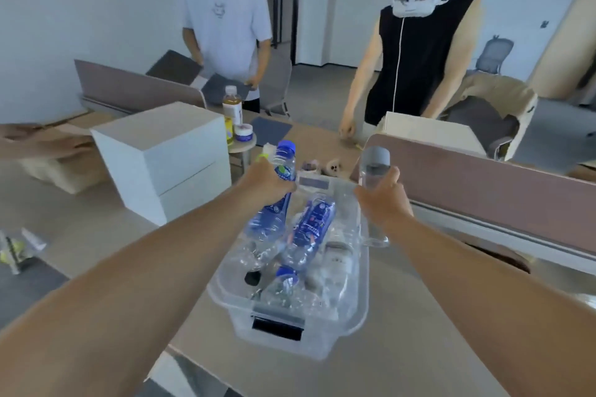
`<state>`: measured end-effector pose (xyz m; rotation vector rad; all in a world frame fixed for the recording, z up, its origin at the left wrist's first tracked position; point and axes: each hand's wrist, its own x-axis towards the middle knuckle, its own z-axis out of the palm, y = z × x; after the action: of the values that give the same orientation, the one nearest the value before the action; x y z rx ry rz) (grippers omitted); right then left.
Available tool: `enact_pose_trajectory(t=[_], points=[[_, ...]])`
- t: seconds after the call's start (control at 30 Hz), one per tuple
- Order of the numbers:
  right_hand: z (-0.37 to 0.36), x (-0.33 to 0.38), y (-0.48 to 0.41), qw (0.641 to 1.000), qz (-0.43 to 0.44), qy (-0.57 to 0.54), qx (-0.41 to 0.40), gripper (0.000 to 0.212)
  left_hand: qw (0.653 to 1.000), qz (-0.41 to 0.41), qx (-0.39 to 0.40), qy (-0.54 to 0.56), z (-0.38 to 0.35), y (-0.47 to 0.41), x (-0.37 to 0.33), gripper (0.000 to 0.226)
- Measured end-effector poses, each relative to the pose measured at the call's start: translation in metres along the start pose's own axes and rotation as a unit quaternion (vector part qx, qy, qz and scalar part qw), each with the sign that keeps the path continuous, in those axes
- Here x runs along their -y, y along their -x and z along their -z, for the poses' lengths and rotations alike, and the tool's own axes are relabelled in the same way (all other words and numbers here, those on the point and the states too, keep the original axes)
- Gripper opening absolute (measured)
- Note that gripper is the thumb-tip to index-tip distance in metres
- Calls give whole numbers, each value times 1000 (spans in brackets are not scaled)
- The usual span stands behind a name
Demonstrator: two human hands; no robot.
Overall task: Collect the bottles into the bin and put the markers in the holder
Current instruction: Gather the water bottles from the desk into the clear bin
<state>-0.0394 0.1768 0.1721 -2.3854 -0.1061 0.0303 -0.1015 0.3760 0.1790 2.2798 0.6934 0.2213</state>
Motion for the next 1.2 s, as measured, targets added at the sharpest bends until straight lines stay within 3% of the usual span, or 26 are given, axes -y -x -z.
enact_pose_trajectory(t=[0.13, 0.2, 0.3, 0.5, 0.63, 0.83, 1.03, 1.2], points=[[-36, 1, 19, 999, 1, 21, 36, 60, 990, 45, 102, -88, -22, 22, 68, 72], [-43, -1, 22, 999, -6, 41, 35, 62, 979, 59, 135, -138, -30, 28, 80, 85], [-48, -3, 20, 999, -24, 34, 21, 63, 978, 45, 109, -172, -34, 25, 75, 93], [-73, -14, 28, 991, -59, 101, 69, 69, 995, -9, 31, -95, -30, 9, 48, 76], [-68, -18, 29, 992, -40, 102, 59, 58, 994, -58, 26, -84, -28, 1, 22, 69], [-13, -61, 20, 992, -62, 112, 5, 49, 985, -115, 66, -110, -61, 7, -38, 72], [85, -154, 32, 974, -180, 118, -72, 45, 961, -205, 151, -111, -151, 39, -127, 70], [173, -248, 74, 933, -307, 127, -141, 53, 923, -287, 229, -117, -244, 93, -202, 63]])
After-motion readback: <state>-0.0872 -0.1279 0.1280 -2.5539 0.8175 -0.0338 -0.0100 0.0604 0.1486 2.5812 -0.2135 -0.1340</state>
